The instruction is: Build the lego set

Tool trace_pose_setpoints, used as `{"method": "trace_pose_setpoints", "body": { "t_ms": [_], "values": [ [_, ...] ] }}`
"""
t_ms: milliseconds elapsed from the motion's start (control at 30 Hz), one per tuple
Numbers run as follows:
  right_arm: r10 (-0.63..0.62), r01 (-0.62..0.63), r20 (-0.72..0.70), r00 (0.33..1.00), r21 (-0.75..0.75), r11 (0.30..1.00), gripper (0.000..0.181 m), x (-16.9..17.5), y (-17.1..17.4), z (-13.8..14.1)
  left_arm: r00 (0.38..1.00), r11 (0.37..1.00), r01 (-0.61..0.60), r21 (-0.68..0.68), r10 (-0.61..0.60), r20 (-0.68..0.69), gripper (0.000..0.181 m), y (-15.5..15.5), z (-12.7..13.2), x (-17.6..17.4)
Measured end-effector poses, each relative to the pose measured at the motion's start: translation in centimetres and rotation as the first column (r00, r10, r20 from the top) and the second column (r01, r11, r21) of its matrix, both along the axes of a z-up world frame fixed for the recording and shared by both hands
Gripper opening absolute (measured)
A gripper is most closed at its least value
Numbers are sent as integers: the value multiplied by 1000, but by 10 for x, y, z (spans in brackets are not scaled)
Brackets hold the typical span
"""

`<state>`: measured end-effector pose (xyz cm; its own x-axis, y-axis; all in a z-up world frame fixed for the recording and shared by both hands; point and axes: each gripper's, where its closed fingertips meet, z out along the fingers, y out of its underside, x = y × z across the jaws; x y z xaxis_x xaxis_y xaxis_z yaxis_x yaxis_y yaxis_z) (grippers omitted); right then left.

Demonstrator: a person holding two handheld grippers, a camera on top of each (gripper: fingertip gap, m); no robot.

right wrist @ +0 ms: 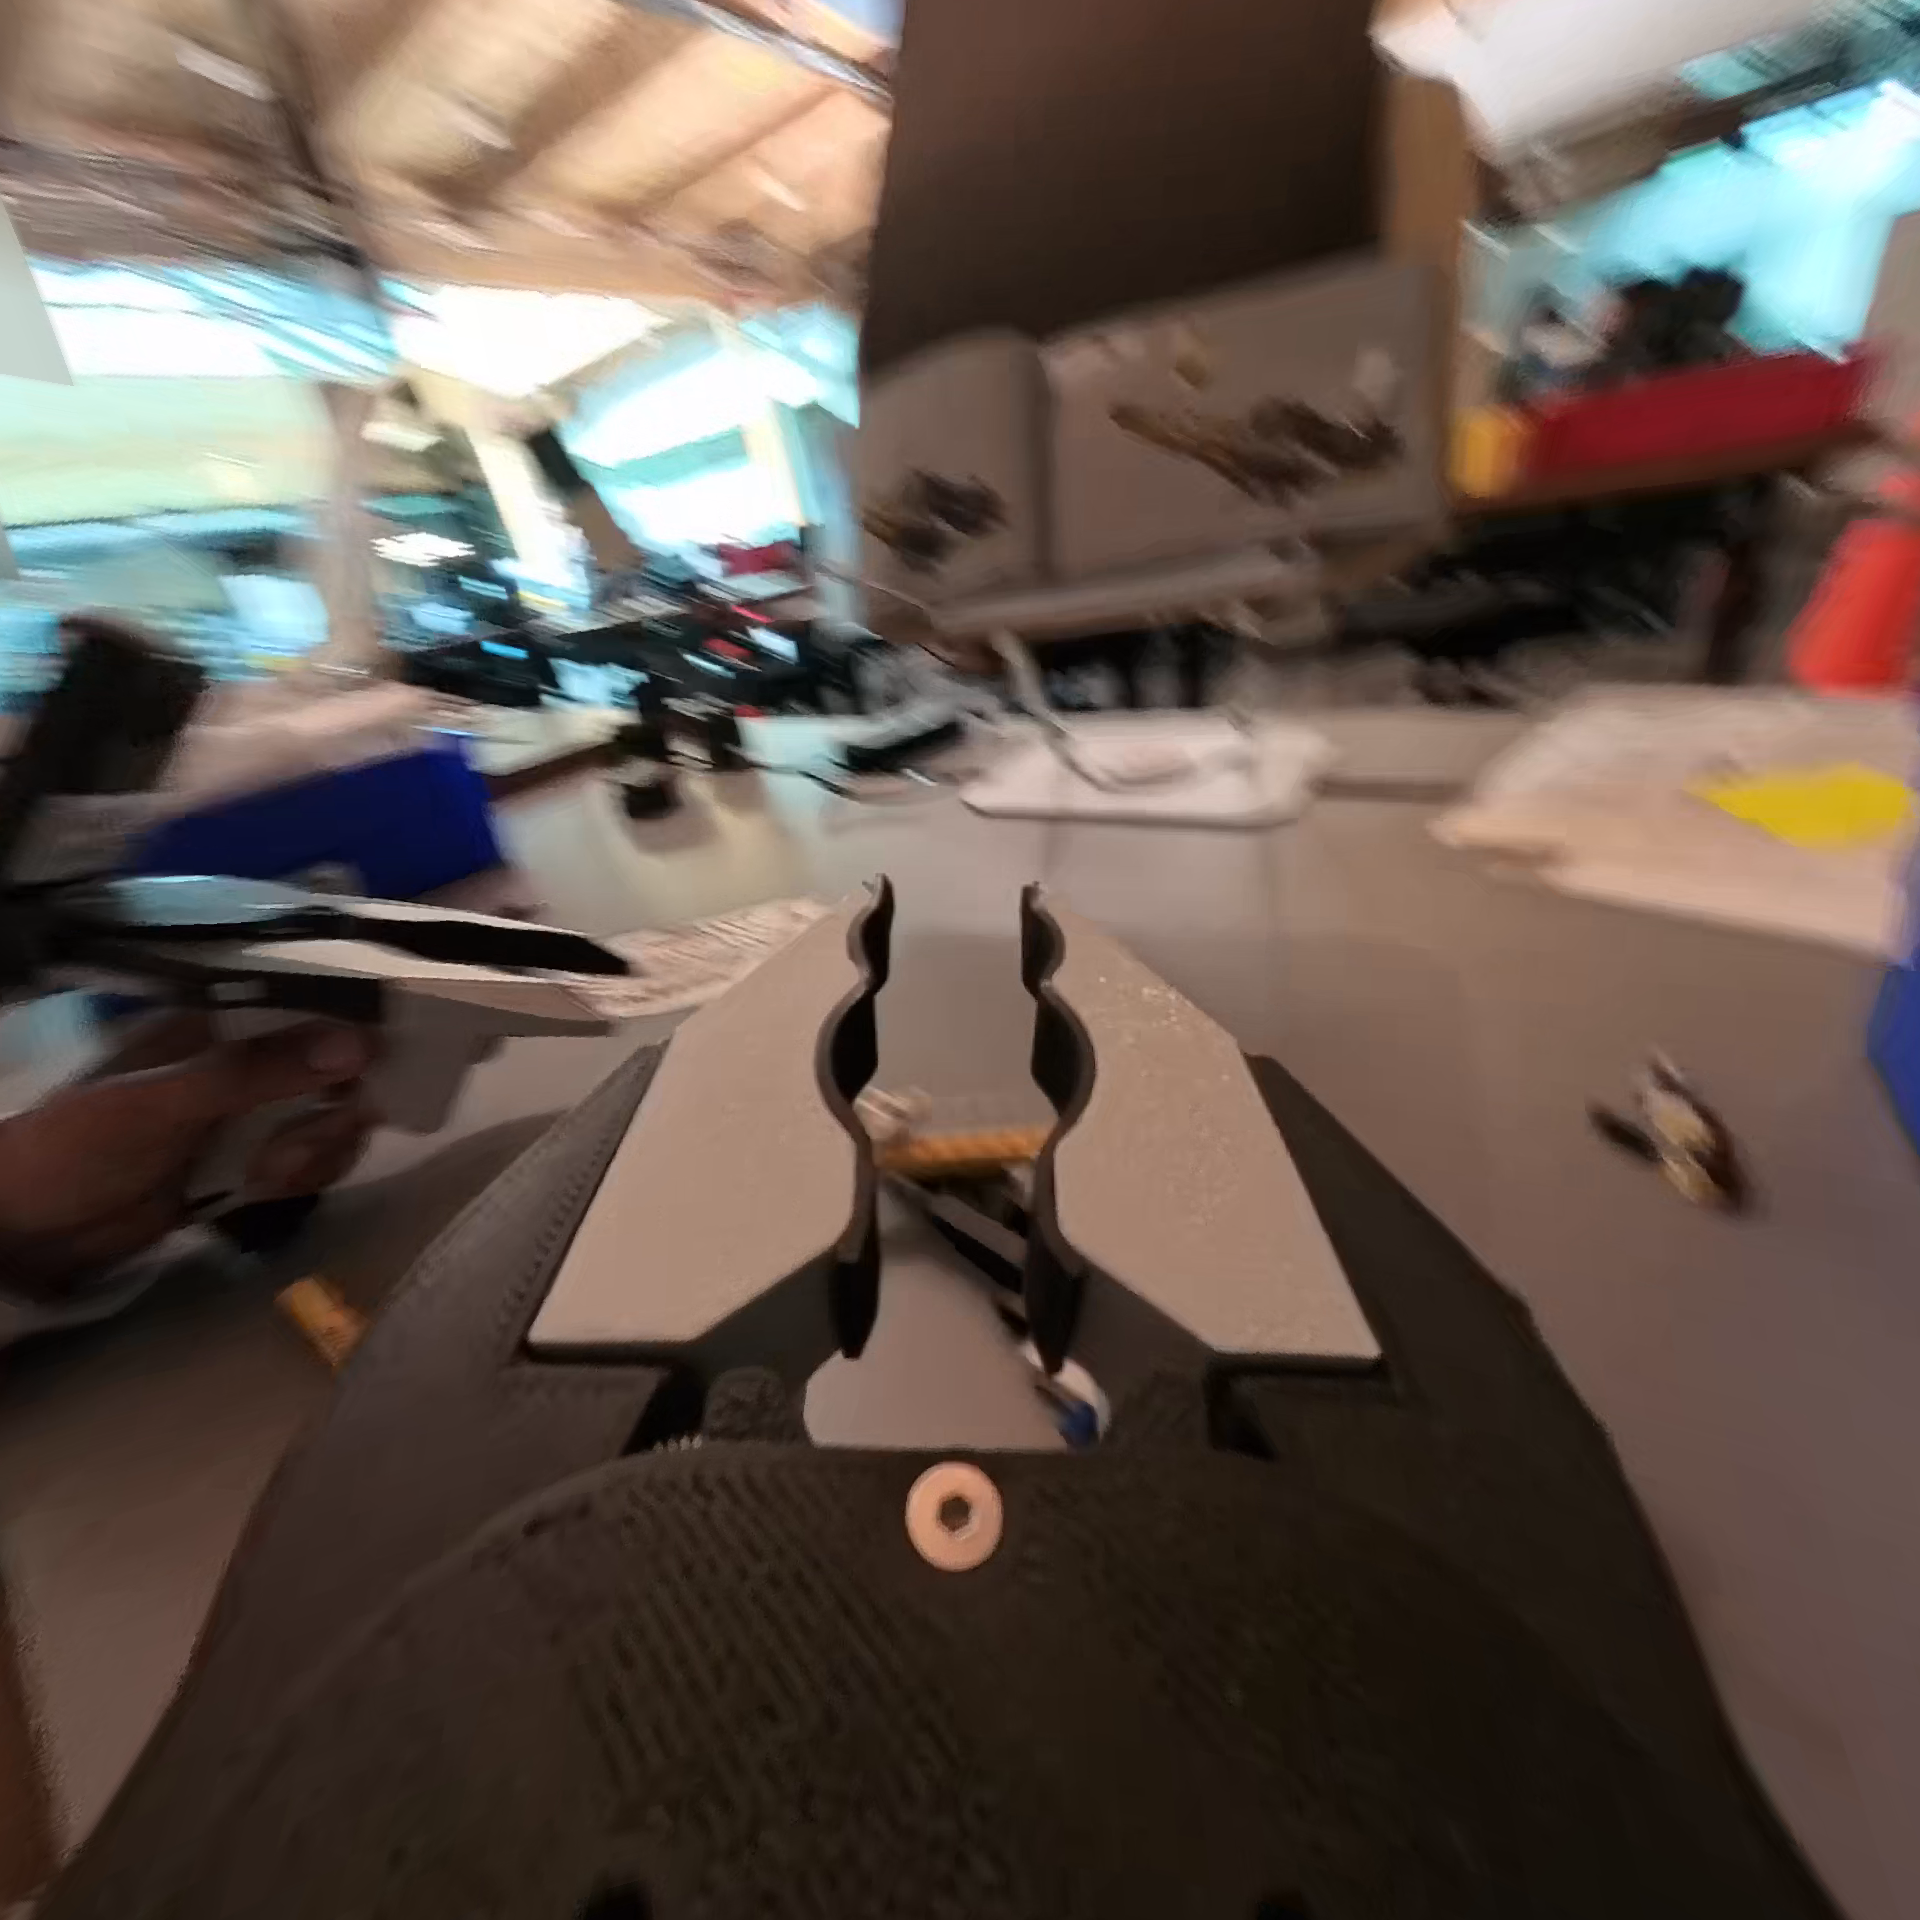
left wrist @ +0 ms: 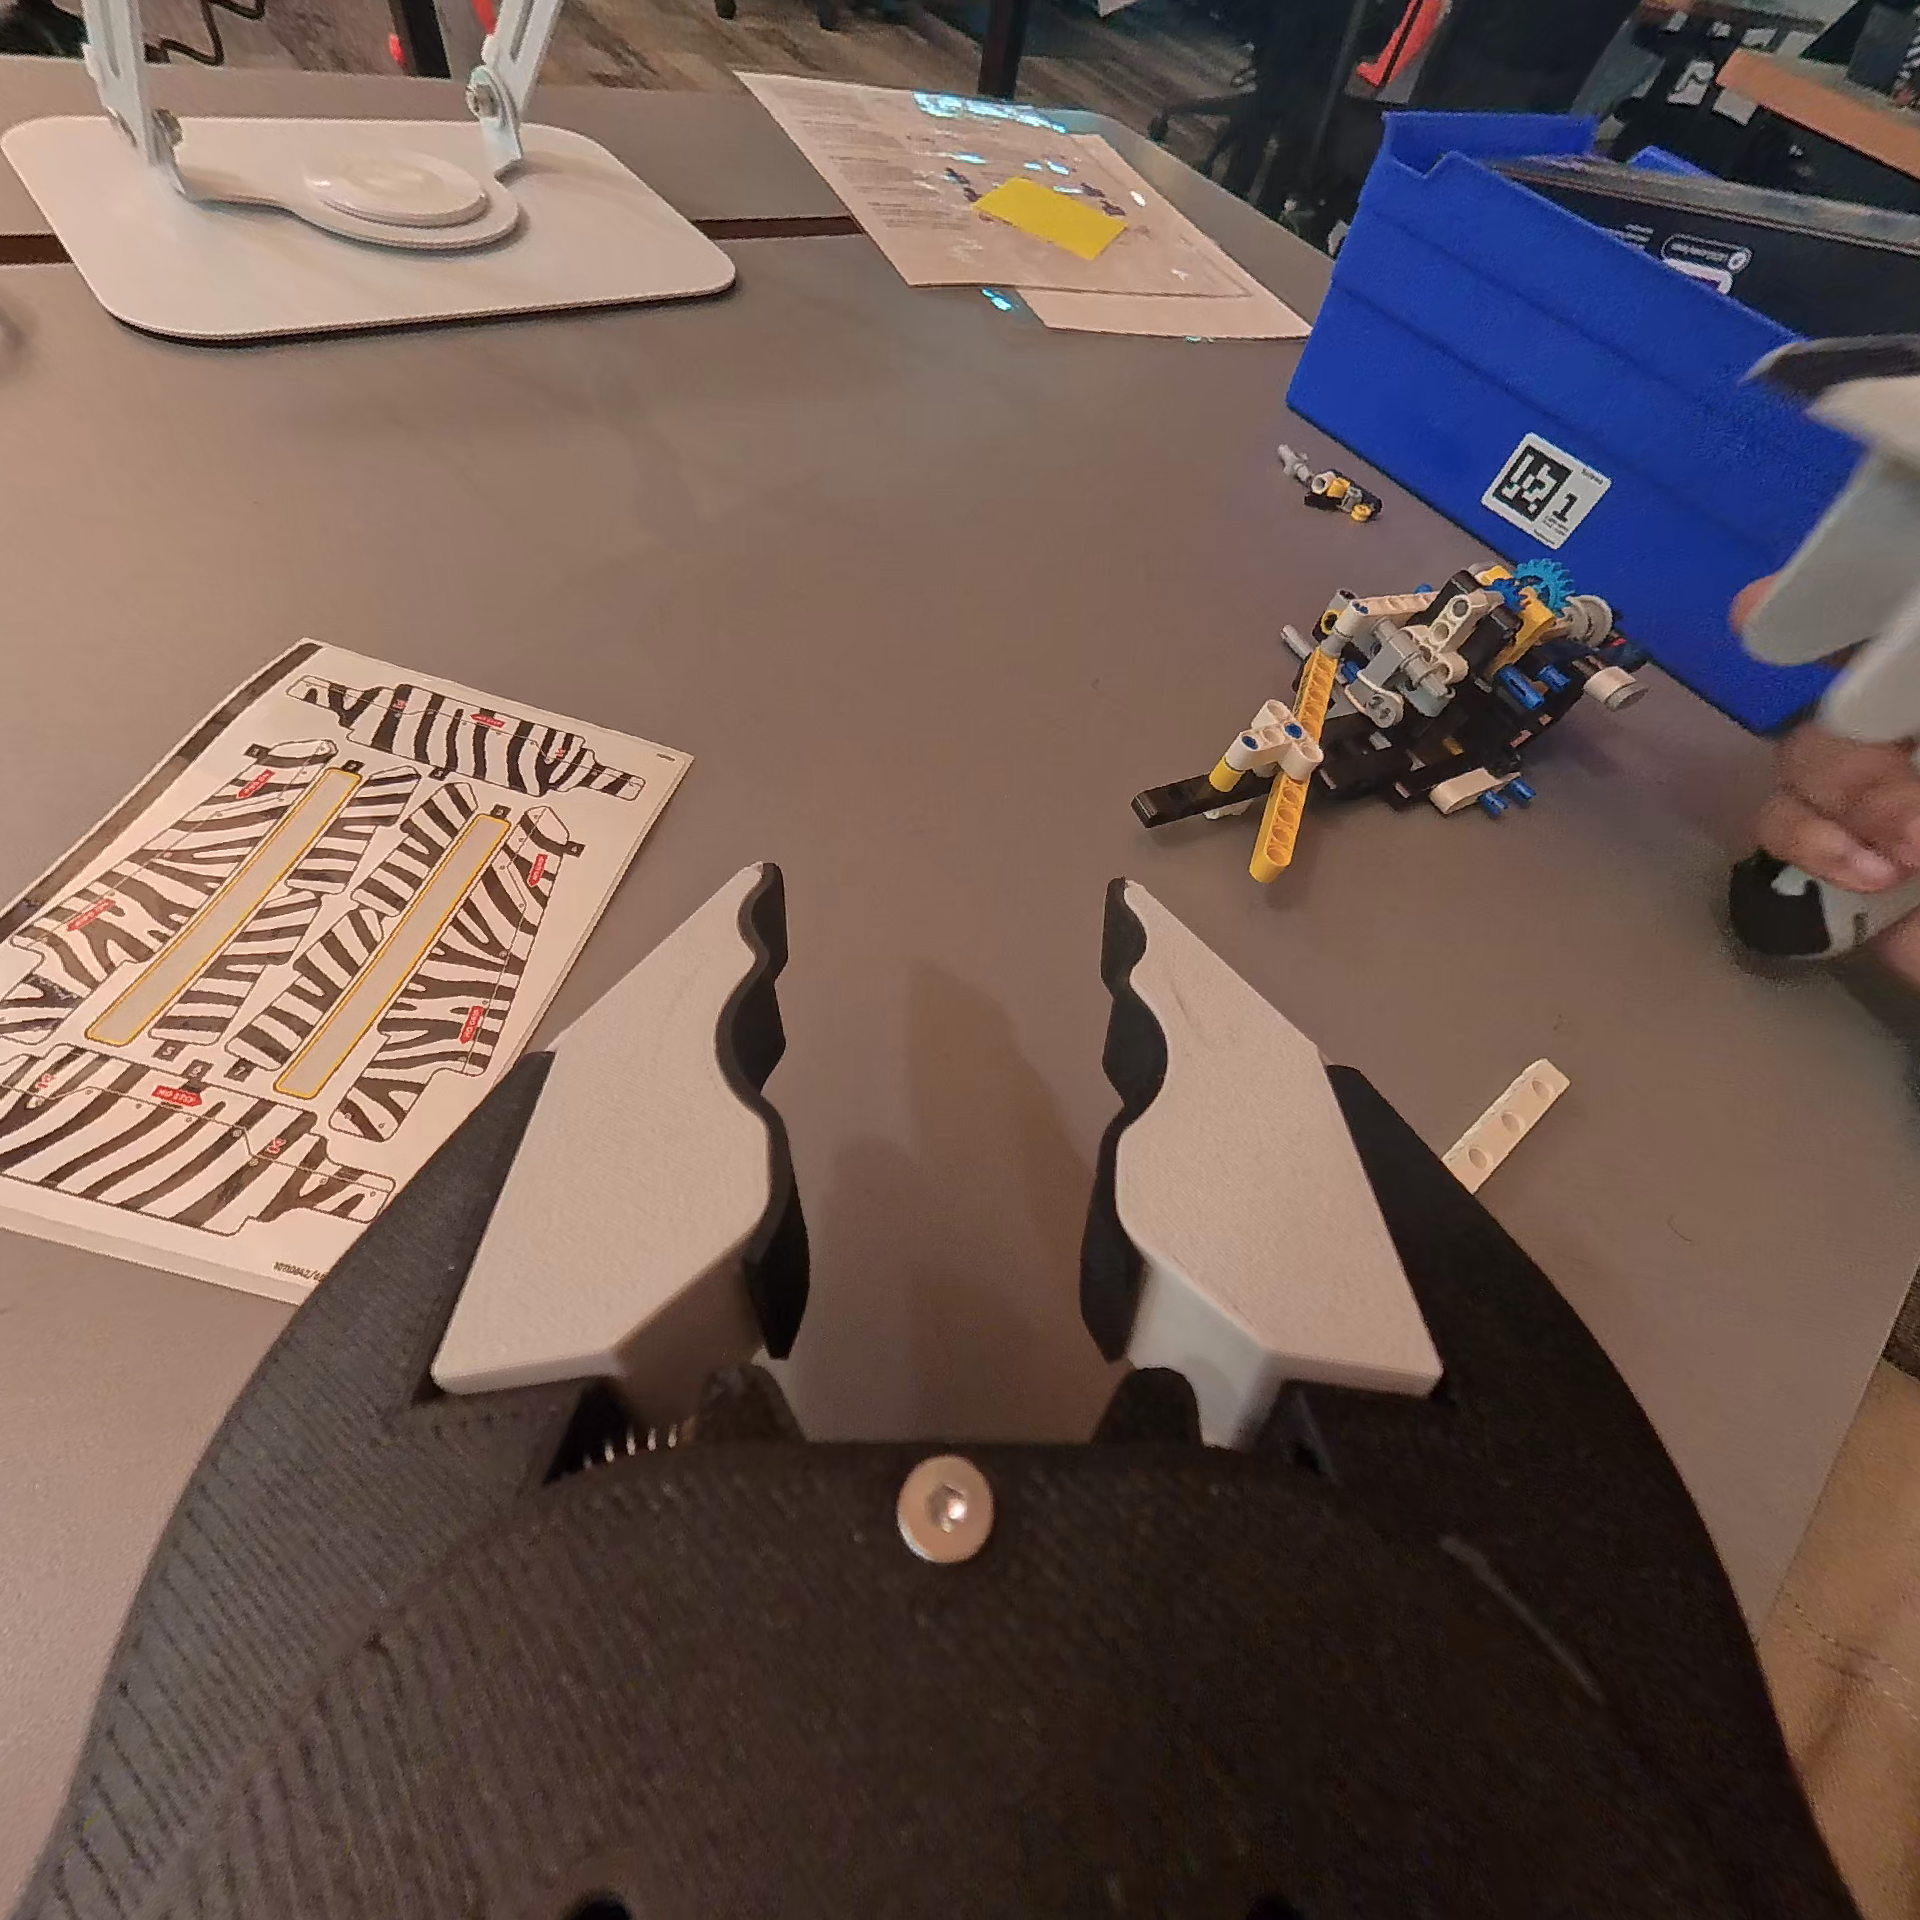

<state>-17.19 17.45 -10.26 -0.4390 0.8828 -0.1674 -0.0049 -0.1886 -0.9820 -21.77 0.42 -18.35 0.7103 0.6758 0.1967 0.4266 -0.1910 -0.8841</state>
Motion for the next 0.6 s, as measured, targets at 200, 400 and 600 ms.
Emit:
{"method": "trace_pose_setpoints", "body": {
  "t_ms": [200,400,600],
  "values": [
    [482,-544,271,833,246,802,41,54,-65,-54,1000,1000,0,9,0,4,60,0,1,0],
    [443,-662,525,727,365,655,42,72,-80,-107,1000,1000,0,6,0,8,60,0,0,0],
    [390,-685,589,708,436,584,29,77,-87,-127,1000,1000,-1,6,1,9,60,0,0,0]
  ]
}}
